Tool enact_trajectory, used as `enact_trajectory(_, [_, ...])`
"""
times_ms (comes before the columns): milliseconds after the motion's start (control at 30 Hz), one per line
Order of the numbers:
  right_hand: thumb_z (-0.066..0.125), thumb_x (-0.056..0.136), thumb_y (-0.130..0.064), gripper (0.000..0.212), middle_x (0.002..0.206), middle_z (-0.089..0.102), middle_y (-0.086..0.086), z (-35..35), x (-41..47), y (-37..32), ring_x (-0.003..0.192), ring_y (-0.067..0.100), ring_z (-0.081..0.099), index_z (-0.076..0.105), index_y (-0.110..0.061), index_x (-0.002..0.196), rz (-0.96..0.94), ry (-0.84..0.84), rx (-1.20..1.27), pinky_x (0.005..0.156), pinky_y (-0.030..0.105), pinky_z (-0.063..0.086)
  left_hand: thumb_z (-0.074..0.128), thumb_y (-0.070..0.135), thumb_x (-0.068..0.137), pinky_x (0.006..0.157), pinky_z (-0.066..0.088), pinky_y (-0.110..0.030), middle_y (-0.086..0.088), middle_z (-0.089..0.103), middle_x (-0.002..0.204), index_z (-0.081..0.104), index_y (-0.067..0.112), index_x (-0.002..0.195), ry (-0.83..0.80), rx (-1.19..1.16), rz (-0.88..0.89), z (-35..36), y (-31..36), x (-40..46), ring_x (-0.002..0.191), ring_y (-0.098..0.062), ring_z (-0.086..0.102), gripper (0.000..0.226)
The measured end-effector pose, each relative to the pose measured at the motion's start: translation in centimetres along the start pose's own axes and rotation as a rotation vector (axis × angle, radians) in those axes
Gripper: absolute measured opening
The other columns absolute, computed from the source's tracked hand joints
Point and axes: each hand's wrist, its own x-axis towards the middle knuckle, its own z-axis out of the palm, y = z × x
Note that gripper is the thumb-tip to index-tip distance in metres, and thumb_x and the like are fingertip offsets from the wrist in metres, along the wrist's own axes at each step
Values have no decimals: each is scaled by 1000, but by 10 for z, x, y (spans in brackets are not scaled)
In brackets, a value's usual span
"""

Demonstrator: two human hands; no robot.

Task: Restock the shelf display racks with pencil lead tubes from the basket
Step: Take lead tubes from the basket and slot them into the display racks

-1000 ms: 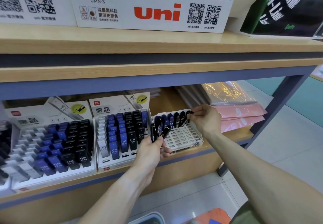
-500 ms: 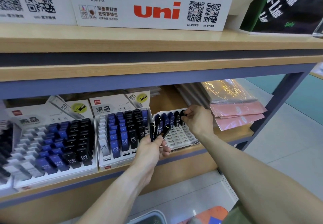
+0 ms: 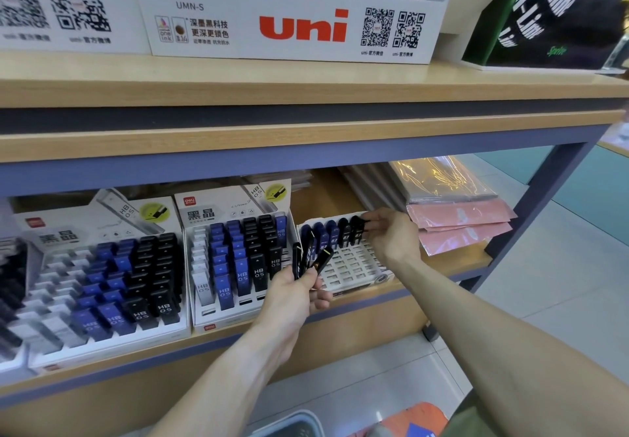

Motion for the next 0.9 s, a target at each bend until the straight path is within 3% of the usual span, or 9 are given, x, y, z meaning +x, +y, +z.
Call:
enact_trajectory(67, [55, 82, 1, 40, 92, 73, -5, -5, -3, -3, 85, 17, 69, 69, -21, 112, -37, 67, -95, 77, 33, 59, 48, 9, 107, 67, 55, -30, -9, 57, 82, 57, 3, 95, -11, -6, -2, -1, 0, -1, 69, -19, 62, 15])
enact_trajectory(133, [57, 84, -4, 30, 89, 74, -3, -9, -9, -13, 85, 22, 70, 68, -22, 105, -29, 80, -67, 77, 37, 59, 49, 9, 107, 67, 55, -31, -8, 57, 81, 57, 3, 94, -19, -21, -3, -1, 0, 0, 70, -20, 62, 16])
enact_trajectory(233, [73, 89, -12, 9, 88, 77, 10, -16, -30, -36, 77, 21, 71, 73, -10, 98, 158, -228, 323, 69, 31, 59, 49, 8, 106, 65, 53, -31, -9, 57, 78, 57, 2, 93, -51, -41, -1, 0, 0, 2, 70, -22, 61, 17])
enact_trajectory(300, [78, 88, -30, 26, 94, 78, 10, -18, -41, -44, 76, 18, 69, 75, -10, 103, 209, -421, 404, 70, 29, 58, 49, 8, 106, 64, 53, -30, -9, 57, 80, 58, 0, 98, -95, -45, -8, 1, -1, 3, 67, -20, 61, 14])
enact_trajectory(367, [81, 84, -37, 32, 94, 79, 6, -16, -44, -43, 77, 14, 69, 75, -12, 103, 200, -454, 378, 72, 28, 58, 50, 8, 106, 63, 53, -29, -8, 58, 79, 59, -1, 105, -138, -59, -18, 3, -3, 3, 65, -19, 62, 12])
enact_trajectory(533, [90, 75, -30, 36, 86, 79, 6, -15, -42, -43, 84, 16, 72, 74, -12, 102, 216, -415, 387, 74, 31, 59, 50, 7, 106, 61, 53, -28, -8, 56, 79, 58, 0, 108, -214, -62, -25, 9, -5, 1, 63, -18, 63, 11])
enact_trajectory(633, [91, 73, -24, 35, 81, 78, 8, -15, -44, -45, 75, 14, 72, 73, -10, 100, 218, -399, 385, 79, 32, 59, 50, 7, 105, 59, 53, -26, -9, 56, 80, 56, -4, 113, -229, -32, -21, 9, -7, 1, 61, -18, 62, 14])
enact_trajectory(800, [72, 91, -8, 18, 87, 78, 8, -22, -35, -48, 72, 14, 71, 70, -4, 108, 251, -317, 668, 74, 27, 58, 49, 7, 106, 51, 47, -25, -10, 56, 82, 57, -9, 119, -148, 6, -42, 6, -11, 8, 56, -18, 58, 22])
enact_trajectory(900, [67, 93, -2, 21, 98, 78, 14, -27, -31, -43, 82, 19, 72, 67, -4, 114, 226, -325, 712, 76, 28, 58, 46, 11, 107, 47, 33, -27, -2, 49, 66, 64, -5, 112, -85, -18, -68, 1, -11, 11, 50, -17, 47, 25])
